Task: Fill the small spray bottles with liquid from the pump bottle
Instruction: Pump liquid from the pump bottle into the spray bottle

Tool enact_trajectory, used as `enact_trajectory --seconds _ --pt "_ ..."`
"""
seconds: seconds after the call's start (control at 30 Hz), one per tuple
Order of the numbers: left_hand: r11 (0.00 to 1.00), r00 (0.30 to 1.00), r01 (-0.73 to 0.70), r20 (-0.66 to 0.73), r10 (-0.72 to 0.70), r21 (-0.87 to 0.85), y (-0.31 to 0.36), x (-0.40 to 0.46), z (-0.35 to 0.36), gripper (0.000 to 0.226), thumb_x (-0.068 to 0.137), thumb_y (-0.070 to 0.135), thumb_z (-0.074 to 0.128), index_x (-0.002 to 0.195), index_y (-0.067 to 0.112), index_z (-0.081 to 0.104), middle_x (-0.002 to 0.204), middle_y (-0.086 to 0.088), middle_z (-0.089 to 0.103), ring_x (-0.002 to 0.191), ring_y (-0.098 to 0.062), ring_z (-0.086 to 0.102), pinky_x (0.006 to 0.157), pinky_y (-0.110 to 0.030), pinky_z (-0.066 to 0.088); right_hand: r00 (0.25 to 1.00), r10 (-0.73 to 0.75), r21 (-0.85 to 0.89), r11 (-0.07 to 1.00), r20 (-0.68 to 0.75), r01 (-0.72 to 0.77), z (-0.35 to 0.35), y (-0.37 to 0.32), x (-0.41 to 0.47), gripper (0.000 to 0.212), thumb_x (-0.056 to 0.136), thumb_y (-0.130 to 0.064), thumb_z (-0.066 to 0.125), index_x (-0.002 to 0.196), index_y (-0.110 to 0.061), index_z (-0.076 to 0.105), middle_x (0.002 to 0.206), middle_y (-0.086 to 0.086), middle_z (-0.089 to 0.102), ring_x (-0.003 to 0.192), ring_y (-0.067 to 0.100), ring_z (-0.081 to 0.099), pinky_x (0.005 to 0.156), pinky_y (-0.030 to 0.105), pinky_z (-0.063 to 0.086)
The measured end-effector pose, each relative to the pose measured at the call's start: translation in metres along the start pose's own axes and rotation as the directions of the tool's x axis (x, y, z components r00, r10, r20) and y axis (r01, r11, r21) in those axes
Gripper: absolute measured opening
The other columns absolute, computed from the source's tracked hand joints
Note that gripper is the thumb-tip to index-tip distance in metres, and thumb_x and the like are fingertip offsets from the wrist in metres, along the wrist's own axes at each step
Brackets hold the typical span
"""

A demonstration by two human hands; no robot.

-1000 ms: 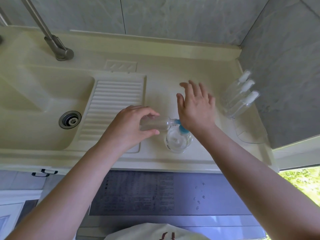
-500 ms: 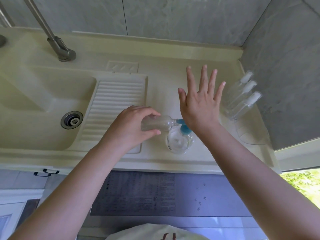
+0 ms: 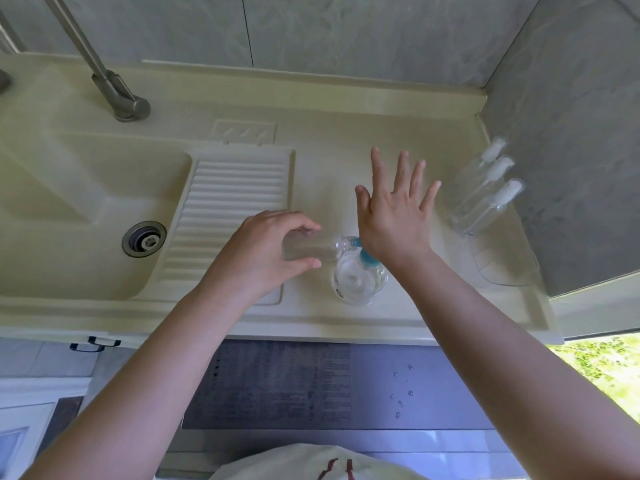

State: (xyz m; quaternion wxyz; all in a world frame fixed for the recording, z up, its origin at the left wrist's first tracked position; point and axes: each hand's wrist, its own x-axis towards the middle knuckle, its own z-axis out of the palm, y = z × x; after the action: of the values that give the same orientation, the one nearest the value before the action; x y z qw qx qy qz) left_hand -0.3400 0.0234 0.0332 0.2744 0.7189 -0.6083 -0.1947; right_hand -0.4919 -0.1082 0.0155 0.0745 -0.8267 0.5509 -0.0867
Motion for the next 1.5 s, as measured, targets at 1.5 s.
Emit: enact_trajectory --seconds 1.5 --pt "0.999 0.998 0.051 0.038 -0.050 -0.013 0.002 0.005 -0.004 0.047 0.060 0.025 0.093 0.100 0.032 0.068 0.097 0.018 0.060 0.092 -0.004 0.060 0.072 0.000 0.035 0.996 -0.081 0.042 0.996 -0.022 0.082 -0.007 0.000 -0.002 0.058 0.106 -0.041 0.028 0.159 -0.030 0.007 0.166 0.008 0.012 0.152 0.039 -0.007 0.118 0.063 -0.005"
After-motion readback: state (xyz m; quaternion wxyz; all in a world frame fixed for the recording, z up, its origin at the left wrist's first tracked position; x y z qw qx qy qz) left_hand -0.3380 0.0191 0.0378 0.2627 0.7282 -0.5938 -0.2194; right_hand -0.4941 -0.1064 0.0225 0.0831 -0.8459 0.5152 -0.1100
